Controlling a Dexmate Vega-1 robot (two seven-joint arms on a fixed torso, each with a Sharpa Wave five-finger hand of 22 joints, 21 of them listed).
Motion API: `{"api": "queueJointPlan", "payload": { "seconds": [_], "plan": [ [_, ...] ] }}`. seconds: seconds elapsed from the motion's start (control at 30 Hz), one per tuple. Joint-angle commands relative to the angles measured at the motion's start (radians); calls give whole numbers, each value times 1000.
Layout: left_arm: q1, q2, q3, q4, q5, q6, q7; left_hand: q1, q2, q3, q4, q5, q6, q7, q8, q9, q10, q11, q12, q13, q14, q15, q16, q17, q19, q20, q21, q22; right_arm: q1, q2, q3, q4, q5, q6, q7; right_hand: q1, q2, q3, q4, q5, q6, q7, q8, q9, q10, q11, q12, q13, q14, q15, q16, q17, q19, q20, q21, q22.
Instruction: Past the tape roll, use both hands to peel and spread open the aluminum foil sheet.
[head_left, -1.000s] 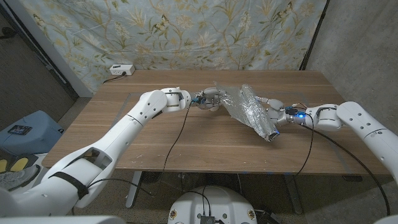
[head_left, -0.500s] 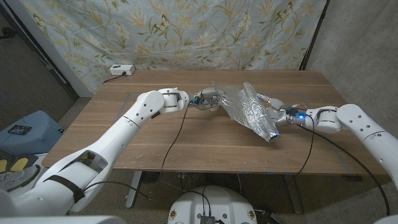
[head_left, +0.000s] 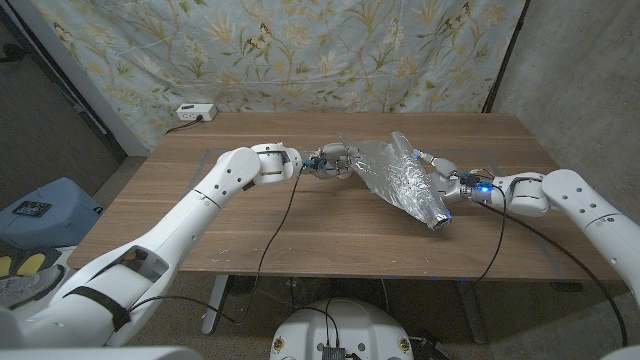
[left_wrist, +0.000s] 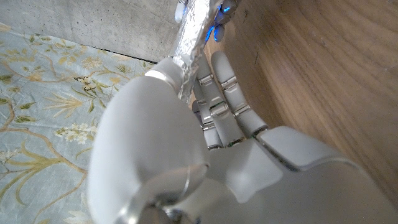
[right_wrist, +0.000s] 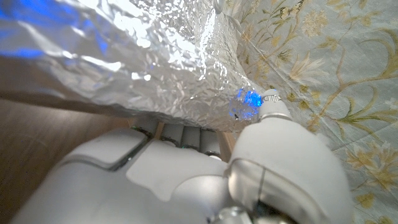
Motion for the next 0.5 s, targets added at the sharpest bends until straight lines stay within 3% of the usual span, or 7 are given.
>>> {"api": "queueJointPlan", "payload": {
  "seconds": [0.03,0.5],
  "plan": [
    [19,11,-9,-23,-28,-9,32,1,-6,7,1,3,28,29,-5,4,72,-74,-3,3,52,-42,5,7,5,-8,8,3,-6,-14,5,-3,11,-19,-12,-15,-2,-5,1,8,-11,38,-1,-1,3,7,-7,-2,0,5,-7,-1,12,-1,-1,2],
    [29,25,-10,-38,-45,-22,42,0,-7,11,1,2,29,28,-6,5,74,-75,-7,4,53,-44,5,10,2,-10,13,2,7,-27,3,1,6,-34,-17,-17,7,-4,1,15,-19,39,2,-13,10,11,-23,-13,5,9,-4,-2,23,1,0,2]
  ]
}}
